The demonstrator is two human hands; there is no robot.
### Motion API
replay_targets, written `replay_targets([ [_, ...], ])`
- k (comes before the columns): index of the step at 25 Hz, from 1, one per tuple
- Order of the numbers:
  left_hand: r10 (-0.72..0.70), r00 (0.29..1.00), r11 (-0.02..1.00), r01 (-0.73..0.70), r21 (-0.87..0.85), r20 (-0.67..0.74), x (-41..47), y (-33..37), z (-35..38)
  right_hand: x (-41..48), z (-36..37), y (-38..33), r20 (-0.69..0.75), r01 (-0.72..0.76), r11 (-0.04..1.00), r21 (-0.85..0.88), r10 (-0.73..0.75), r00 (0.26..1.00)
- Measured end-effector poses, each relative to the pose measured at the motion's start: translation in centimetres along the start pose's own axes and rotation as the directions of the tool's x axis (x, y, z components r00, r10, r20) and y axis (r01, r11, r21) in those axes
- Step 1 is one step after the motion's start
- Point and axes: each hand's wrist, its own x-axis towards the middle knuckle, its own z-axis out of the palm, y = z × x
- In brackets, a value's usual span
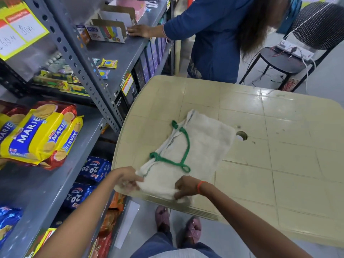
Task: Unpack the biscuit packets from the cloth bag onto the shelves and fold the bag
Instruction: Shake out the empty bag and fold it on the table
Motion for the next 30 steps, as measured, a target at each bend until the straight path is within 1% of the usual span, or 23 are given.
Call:
replay_targets([
  [2, -0.041, 0.974, 0.996, 0.022, 0.086, 0.222, -1.4, -0.1, -0.8, -1.9, -1.1, 0.4, 0.181, -0.054, 0.963, 0.265, 0.006, 0.983],
  [3, -0.04, 0.96, 0.997, 0.021, 0.073, 0.277, -1.9, 0.4, -1.3, -2.8, -2.0, 0.8, 0.229, -0.088, 0.919, 0.383, -0.002, 0.973],
  [4, -0.02, 0.955, 0.999, 0.007, 0.046, 0.296, -2.4, 1.3, -1.8, -3.7, -3.1, 1.2, 0.226, -0.097, 0.88, 0.465, -0.012, 0.974],
  [6, 0.081, 0.967, 0.997, -0.073, -0.039, 0.242, -3.1, 4.6, -2.9, -5.4, -6.1, 2.2, 0.128, -0.093, 0.822, 0.562, 0.025, 0.991],
  [8, 0.207, 0.97, 0.963, -0.179, -0.199, 0.129, -3.2, 9.0, -3.6, -6.5, -9.5, 4.0, -0.017, -0.077, 0.775, 0.627, 0.113, 0.993],
  [10, 0.304, 0.952, 0.878, -0.27, -0.395, 0.024, -3.0, 14.0, -3.7, -7.1, -12.6, 6.4, -0.147, -0.075, 0.728, 0.682, 0.237, 0.96],
  [11, 0.335, 0.942, 0.844, -0.313, -0.436, -0.027, -2.7, 16.5, -3.5, -7.1, -13.8, 7.7, -0.199, -0.072, 0.696, 0.715, 0.3, 0.933],
  [13, 0.377, 0.92, 0.813, -0.385, -0.437, -0.108, -1.6, 21.2, -3.0, -6.3, -15.7, 10.2, -0.298, -0.048, 0.625, 0.779, 0.438, 0.848],
  [14, 0.4, 0.907, 0.801, -0.416, -0.43, -0.134, -0.9, 23.1, -2.5, -5.6, -16.4, 11.3, -0.348, -0.032, 0.599, 0.8, 0.508, 0.788],
  [15, 0.43, 0.89, 0.786, -0.451, -0.423, -0.151, -0.2, 24.8, -2.1, -4.7, -16.9, 12.3, -0.402, -0.035, 0.607, 0.794, 0.567, 0.719],
  [16, 0.463, 0.867, 0.776, -0.497, -0.388, -0.186, 0.6, 25.7, -1.6, -3.8, -17.1, 12.9, -0.452, -0.09, 0.646, 0.758, 0.619, 0.642],
  [17, 0.497, 0.831, 0.787, -0.554, -0.273, -0.251, 1.5, 26.2, -1.2, -3.0, -17.0, 13.2, -0.497, -0.191, 0.686, 0.702, 0.664, 0.559],
  [18, 0.545, 0.77, 0.799, -0.597, -0.073, -0.33, 2.4, 25.9, -0.9, -2.4, -16.6, 13.0, -0.56, -0.282, 0.722, 0.632, 0.677, 0.477],
  [19, 0.618, 0.693, 0.78, -0.601, 0.177, -0.37, 3.4, 24.9, -0.3, -1.9, -15.7, 12.6, -0.634, -0.312, 0.766, 0.563, 0.642, 0.431],
  [20, 0.722, 0.596, 0.689, -0.571, 0.446, -0.352, 4.1, 23.3, 0.3, -1.5, -14.3, 12.0, -0.71, -0.288, 0.832, 0.474, 0.555, 0.434],
  [21, 0.822, 0.514, 0.524, -0.513, 0.68, -0.245, 4.7, 21.3, 1.0, -1.0, -12.3, 11.4, -0.761, -0.241, 0.906, 0.348, 0.423, 0.492],
  [22, 0.877, 0.471, 0.327, -0.435, 0.839, -0.097, 5.3, 19.3, 1.6, -0.5, -10.2, 10.7, -0.743, -0.202, 0.958, 0.206, 0.287, 0.605],
  [23, 0.879, 0.475, 0.15, -0.354, 0.923, 0.039, 5.9, 17.4, 1.8, 0.0, -8.0, 10.2, -0.661, -0.179, 0.981, 0.069, 0.179, 0.729],
  [24, 0.852, 0.511, 0.045, -0.288, 0.957, 0.114, 6.4, 15.8, 1.9, 0.5, -5.8, 9.8, -0.543, -0.185, 0.981, -0.052, 0.128, 0.83],
  [25, 0.838, 0.533, 0.0, -0.216, 0.976, 0.118, 6.8, 14.6, 2.1, 0.8, -4.0, 9.4, -0.449, -0.222, 0.963, -0.152, 0.133, 0.884],
  [26, 0.835, 0.541, -0.015, -0.16, 0.987, 0.101, 7.2, 14.0, 2.2, 1.0, -2.7, 9.4, -0.416, -0.263, 0.942, -0.209, 0.158, 0.896],
  [28, 0.81, 0.58, 0.002, -0.155, 0.988, 0.089, 7.3, 14.4, 2.1, 1.2, -2.3, 9.3, -0.453, -0.313, 0.927, -0.205, 0.194, 0.87],
  [30, 0.729, 0.679, 0.065, -0.195, 0.979, 0.087, 6.6, 15.6, 2.1, 0.9, -3.6, 9.1, -0.478, -0.289, 0.948, -0.132, 0.195, 0.857],
])
